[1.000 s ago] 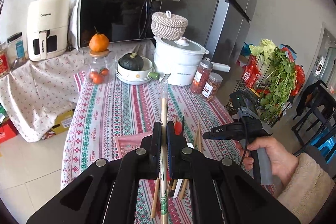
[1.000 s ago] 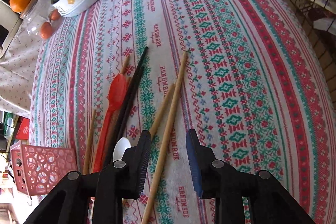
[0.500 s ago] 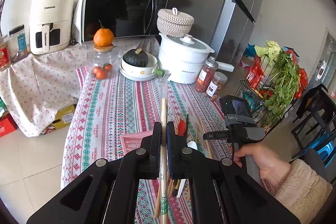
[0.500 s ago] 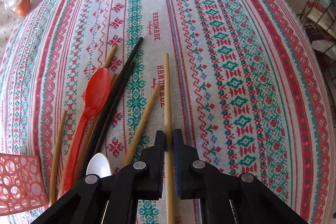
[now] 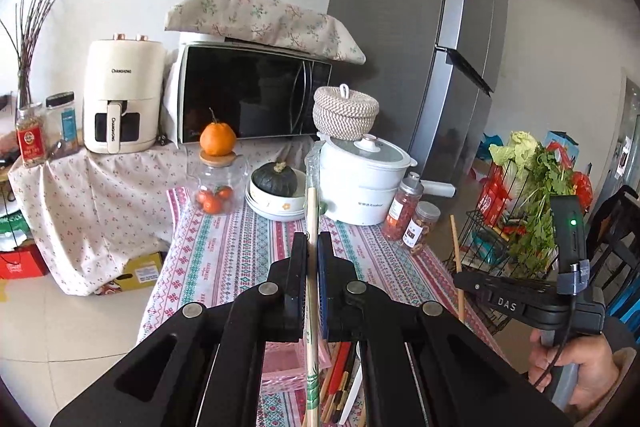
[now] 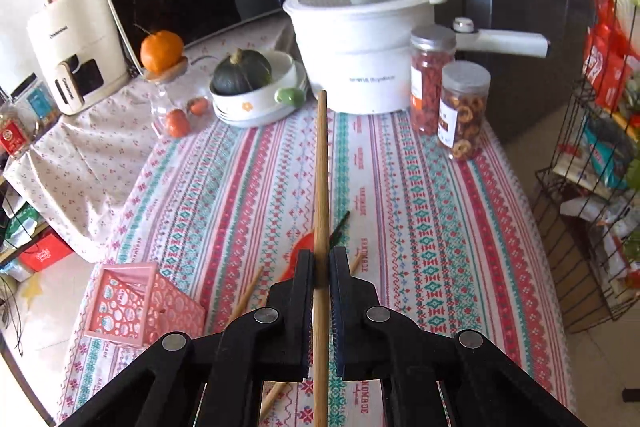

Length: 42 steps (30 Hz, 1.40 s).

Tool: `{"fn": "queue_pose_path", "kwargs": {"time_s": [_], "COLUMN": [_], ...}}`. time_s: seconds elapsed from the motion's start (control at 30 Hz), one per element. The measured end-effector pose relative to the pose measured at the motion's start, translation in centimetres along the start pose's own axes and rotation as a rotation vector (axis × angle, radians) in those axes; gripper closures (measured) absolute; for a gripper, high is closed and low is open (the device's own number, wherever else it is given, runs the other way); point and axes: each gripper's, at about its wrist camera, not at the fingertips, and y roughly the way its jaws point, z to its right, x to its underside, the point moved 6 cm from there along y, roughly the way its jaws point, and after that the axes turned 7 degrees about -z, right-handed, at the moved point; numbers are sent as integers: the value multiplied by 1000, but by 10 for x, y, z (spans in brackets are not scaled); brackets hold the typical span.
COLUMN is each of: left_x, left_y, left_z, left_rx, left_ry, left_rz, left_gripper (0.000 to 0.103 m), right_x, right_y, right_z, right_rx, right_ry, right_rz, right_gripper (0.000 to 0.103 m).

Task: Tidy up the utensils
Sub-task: 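Lower chopsticks into the pink basket and open left gripper while right lifts its chopstick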

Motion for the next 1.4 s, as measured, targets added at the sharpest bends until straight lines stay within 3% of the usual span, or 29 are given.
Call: {"fn": "queue_pose_path", "kwargs": {"time_s": [0.23,0.43,0.53,0.9,1.1,1.33,1.4], "left_x": [-12,-19,-17,-11,6,25,31], "left_y": [-3,6,22,76,100,116,118], "left_z": [-3,-2,0,-20,-21,-23,-21], "left_rx": [-70,-44,-53,-215,-273,-259,-250], "left_ry": [-15,-2,28,-1,37,28,50], "left_rz": [129,224,231,263,235,117,83], "left_gripper": [98,98,98,98,98,97,86], "right_x": [-2,-3,-6,-15,-17,-16,-15], "right_y": [-34,-37,-38,-39,-30,-21,-19], "right_z": [-13,-18,-22,-38,-44,-47,-47], "right_rx": [-54,-86,-99,-145,-147,-135,-133], "right_ry": [-43,-53,-53,-31,-30,-41,-40], "right_rz": [83,86,95,146,148,139,137], "right_gripper": [97,97,97,97,97,97,97]}}
